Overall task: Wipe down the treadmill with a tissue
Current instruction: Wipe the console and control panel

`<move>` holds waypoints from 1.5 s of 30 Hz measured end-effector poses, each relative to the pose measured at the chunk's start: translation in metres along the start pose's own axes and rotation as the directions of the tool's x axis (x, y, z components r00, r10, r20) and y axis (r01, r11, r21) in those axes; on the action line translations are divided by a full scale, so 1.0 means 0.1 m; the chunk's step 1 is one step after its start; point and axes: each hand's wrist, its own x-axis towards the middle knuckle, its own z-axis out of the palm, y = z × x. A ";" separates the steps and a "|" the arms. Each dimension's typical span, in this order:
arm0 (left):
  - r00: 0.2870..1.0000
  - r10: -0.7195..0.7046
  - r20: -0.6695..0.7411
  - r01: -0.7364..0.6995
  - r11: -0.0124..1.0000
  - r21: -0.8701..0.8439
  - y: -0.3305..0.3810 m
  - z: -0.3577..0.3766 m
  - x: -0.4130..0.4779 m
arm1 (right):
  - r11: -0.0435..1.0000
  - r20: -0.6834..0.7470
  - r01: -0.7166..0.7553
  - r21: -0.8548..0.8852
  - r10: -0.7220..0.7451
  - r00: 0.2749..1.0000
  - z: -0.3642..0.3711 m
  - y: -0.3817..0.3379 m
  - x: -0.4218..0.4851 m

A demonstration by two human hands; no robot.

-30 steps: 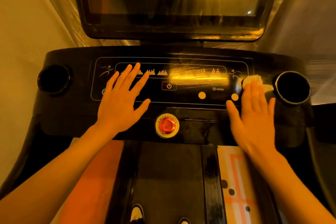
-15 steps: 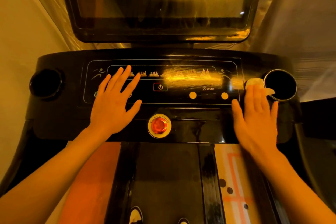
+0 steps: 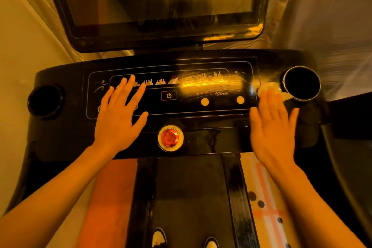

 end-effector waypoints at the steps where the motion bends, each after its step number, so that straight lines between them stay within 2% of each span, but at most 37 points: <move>1: 1.000 -0.001 -0.005 0.001 1.000 -0.007 0.01 0.00 0.00 | 0.998 -0.009 -0.067 0.013 0.067 0.998 0.00 -0.04 -0.02; 2: 1.000 -0.004 -0.008 0.004 1.000 -0.015 0.01 0.00 0.00 | 0.997 -0.008 -0.075 0.019 0.076 0.997 0.04 -0.19 -0.07; 3: 1.000 -0.006 -0.005 0.006 1.000 -0.018 0.01 0.00 0.00 | 0.999 0.009 -0.023 0.028 0.023 1.000 0.11 -0.40 -0.15; 5: 1.000 -0.006 0.000 0.006 1.000 -0.018 0.00 0.00 0.00 | 0.979 0.076 0.186 0.081 -0.192 0.978 0.29 -0.89 -0.36; 7: 1.000 -0.001 0.003 0.001 1.000 -0.011 -0.01 0.00 -0.01 | 0.918 0.164 0.378 0.120 -0.394 0.904 0.43 -1.20 -0.54; 9: 1.000 0.007 0.000 -0.007 1.000 -0.012 -0.02 0.00 -0.01 | 0.869 0.209 0.486 0.091 -0.494 0.844 0.42 -1.13 -0.52; 11: 1.000 0.008 -0.010 -0.008 1.000 -0.015 -0.02 0.00 -0.01 | 0.844 0.191 0.536 0.019 -0.529 0.827 0.31 -0.81 -0.45; 13: 1.000 0.009 -0.015 -0.009 1.000 -0.015 -0.02 0.00 0.00 | 0.893 0.147 0.449 -0.038 -0.439 0.886 0.17 -0.39 -0.38; 15: 1.000 0.003 -0.028 -0.004 1.000 -0.017 0.00 -0.01 0.00 | 0.975 0.083 0.217 -0.055 -0.213 0.974 0.08 -0.14 -0.32; 17: 0.999 0.000 -0.037 -0.001 1.000 -0.025 0.01 -0.01 0.00 | 0.999 0.036 0.029 -0.033 -0.028 0.999 0.12 -0.27 -0.31; 18: 0.999 0.001 -0.038 -0.002 1.000 -0.027 0.01 -0.02 0.00 | 0.999 0.041 0.037 0.006 -0.037 0.998 0.17 -0.46 -0.34; 19: 0.999 0.000 -0.041 -0.001 1.000 -0.028 0.01 -0.02 -0.01 | 0.992 0.066 0.107 0.068 -0.112 0.992 0.23 -0.69 -0.42; 21: 0.999 0.001 -0.039 -0.002 1.000 -0.027 0.01 -0.03 -0.01 | 0.927 0.149 0.319 0.196 -0.350 0.925 0.36 -1.06 -0.62; 22: 0.999 0.002 -0.037 -0.003 1.000 -0.028 0.01 -0.03 -0.01 | 0.885 0.185 0.412 0.215 -0.451 0.873 0.40 -1.12 -0.70; 24: 0.999 0.004 -0.039 -0.005 1.000 -0.027 0.01 -0.03 -0.01 | 0.835 0.215 0.528 0.153 -0.549 0.808 0.40 -0.96 -0.70; 26: 0.999 0.006 -0.046 -0.007 0.999 -0.032 0.01 -0.03 -0.01 | 0.838 0.191 0.544 0.041 -0.541 0.819 0.32 -0.56 -0.64; 28: 0.999 0.003 -0.051 -0.005 0.999 -0.035 0.01 -0.02 -0.01 | 0.895 0.136 0.446 -0.011 -0.441 0.887 0.20 -0.20 -0.60; 31: 0.999 -0.004 -0.051 0.002 0.999 -0.036 0.02 -0.02 0.00 | 0.958 0.088 0.274 0.088 -0.281 0.956 0.23 -0.34 -0.61; 32: 0.999 -0.004 -0.048 0.003 0.999 -0.035 0.01 -0.02 -0.01 | 0.950 0.094 0.292 0.109 -0.302 0.949 0.30 -0.55 -0.65; 34: 0.999 0.003 -0.048 -0.004 1.000 -0.029 0.02 -0.03 -0.01 | 0.898 0.132 0.425 0.115 -0.438 0.889 0.44 -0.90 -0.75; 37: 0.999 0.007 -0.038 -0.008 0.999 -0.031 0.00 -0.02 -0.01 | 0.830 0.213 0.553 0.067 -0.554 0.805 0.44 -0.80 -0.81; 39: 0.999 0.005 -0.040 -0.006 1.000 -0.026 0.01 -0.01 -0.01 | 0.830 0.211 0.558 0.013 -0.547 0.810 0.33 -0.46 -0.82; 42: 0.999 -0.002 -0.050 0.001 1.000 -0.021 0.02 -0.01 -0.01 | 0.894 0.191 0.448 0.009 -0.442 0.877 0.22 -0.26 -0.80; 44: 0.999 -0.003 -0.050 0.002 1.000 -0.019 0.03 -0.01 -0.02 | 0.882 0.205 0.469 0.045 -0.468 0.860 0.25 -0.44 -0.72; 45: 0.999 -0.001 -0.049 0.001 1.000 -0.018 0.03 -0.01 -0.02 | 0.851 0.225 0.519 0.079 -0.523 0.822 0.27 -0.57 -0.64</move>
